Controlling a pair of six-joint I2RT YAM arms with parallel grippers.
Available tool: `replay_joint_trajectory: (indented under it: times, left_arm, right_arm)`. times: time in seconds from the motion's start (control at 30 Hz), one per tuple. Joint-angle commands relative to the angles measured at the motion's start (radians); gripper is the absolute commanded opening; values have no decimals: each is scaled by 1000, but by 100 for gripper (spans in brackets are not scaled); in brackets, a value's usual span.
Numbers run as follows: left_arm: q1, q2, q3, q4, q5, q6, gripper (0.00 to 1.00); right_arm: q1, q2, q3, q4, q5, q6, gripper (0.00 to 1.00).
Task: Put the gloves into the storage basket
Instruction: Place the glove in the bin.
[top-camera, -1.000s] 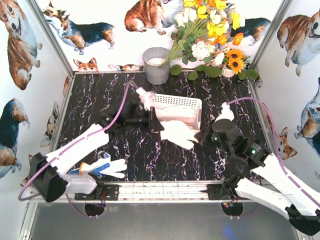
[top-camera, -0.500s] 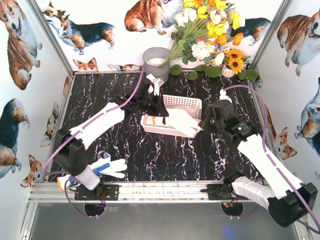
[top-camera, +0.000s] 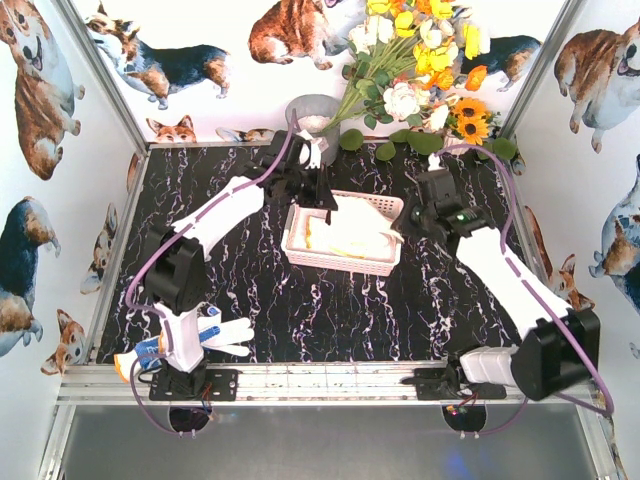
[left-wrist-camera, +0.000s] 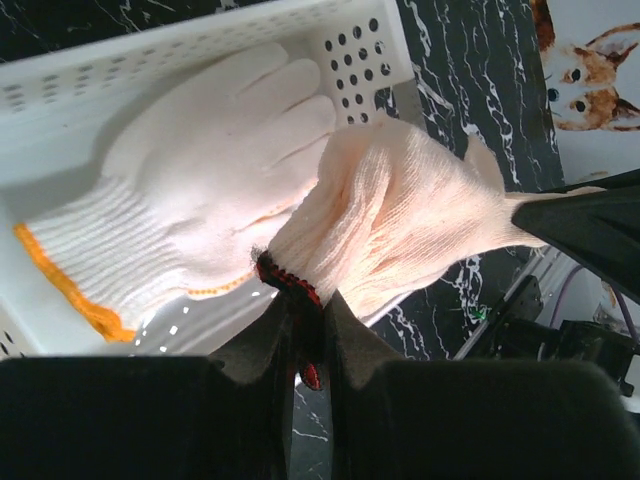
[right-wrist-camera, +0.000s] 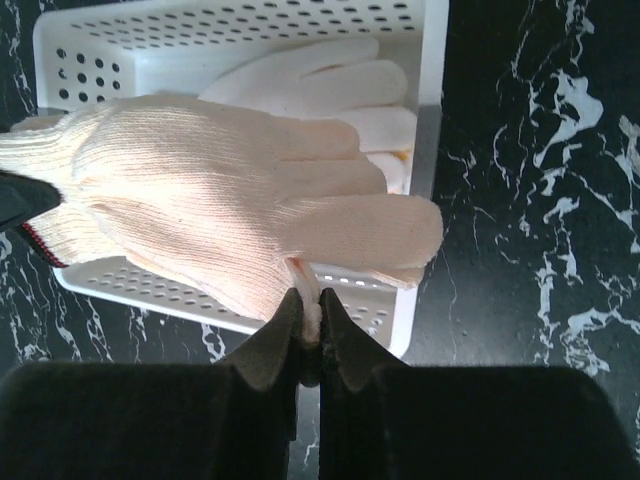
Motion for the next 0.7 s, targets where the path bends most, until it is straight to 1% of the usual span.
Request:
replay_joint_trajectory:
  times: [0.0, 0.23, 0.33, 0.37, 0.47, 0.67]
  left_arm:
    - [30, 49, 74, -18, 23, 38, 0]
    - [58, 122, 97, -43, 15, 57, 0]
    - [62, 159, 123, -89, -11, 69, 0]
    - [64, 191, 138, -119, -39, 84, 0]
    - [66, 202, 136, -131, -69, 101, 0]
    - [73, 225, 140, -130, -80, 112, 0]
  right_arm:
    - [-12, 51, 95, 82, -16, -34, 0]
    - [-12, 173, 112, 119, -44, -25, 0]
    - [-12, 215, 123, 118, -46, -26, 0]
    - [-12, 259, 133, 126, -58, -32, 0]
    - [-12, 296, 151, 120, -74, -34, 0]
    - [-12, 366, 183, 113, -108, -34, 0]
